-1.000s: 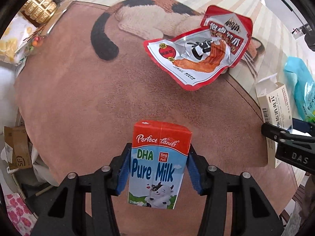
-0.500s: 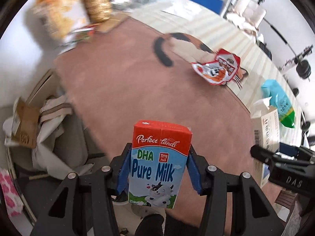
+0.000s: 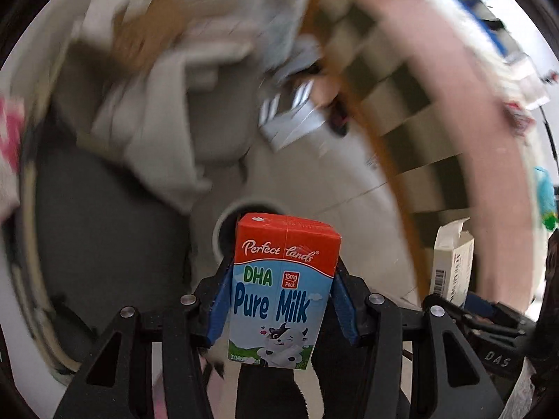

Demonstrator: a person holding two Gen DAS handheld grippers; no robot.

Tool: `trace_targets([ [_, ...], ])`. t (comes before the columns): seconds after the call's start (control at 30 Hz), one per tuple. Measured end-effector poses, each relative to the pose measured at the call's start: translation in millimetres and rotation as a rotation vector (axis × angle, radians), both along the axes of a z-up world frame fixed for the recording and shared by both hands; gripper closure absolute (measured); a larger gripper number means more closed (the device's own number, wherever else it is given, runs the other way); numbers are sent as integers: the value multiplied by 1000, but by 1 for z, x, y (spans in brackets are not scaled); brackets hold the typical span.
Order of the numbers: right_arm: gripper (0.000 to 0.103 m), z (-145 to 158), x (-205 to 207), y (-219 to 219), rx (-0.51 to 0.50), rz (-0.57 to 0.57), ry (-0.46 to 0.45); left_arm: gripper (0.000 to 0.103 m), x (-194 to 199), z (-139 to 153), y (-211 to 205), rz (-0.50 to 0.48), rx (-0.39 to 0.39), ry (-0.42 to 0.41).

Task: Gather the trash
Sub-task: 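Carry the milk carton and medicine box over the white bin and open both tools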

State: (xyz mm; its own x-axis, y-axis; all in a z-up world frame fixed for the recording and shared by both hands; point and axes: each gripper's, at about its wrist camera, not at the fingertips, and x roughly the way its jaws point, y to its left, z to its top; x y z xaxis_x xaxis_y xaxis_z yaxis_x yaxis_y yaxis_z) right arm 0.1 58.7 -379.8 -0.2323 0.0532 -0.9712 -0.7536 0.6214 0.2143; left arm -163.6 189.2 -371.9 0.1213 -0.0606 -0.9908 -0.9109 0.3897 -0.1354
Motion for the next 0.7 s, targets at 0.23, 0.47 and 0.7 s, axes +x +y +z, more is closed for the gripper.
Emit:
trace_targets([
  [0.23, 23, -182, -44, 14, -126, -27, 112, 53, -41, -165, 14, 90, -178, 4],
  [0.47, 22, -332, -48, 31, -140, -30, 188, 2, -59, -295, 33, 180, -257, -15],
  [0.7, 0, -410, -57, 38, -116, 22, 237, 2, -75, -325, 33, 180, -125, 97],
])
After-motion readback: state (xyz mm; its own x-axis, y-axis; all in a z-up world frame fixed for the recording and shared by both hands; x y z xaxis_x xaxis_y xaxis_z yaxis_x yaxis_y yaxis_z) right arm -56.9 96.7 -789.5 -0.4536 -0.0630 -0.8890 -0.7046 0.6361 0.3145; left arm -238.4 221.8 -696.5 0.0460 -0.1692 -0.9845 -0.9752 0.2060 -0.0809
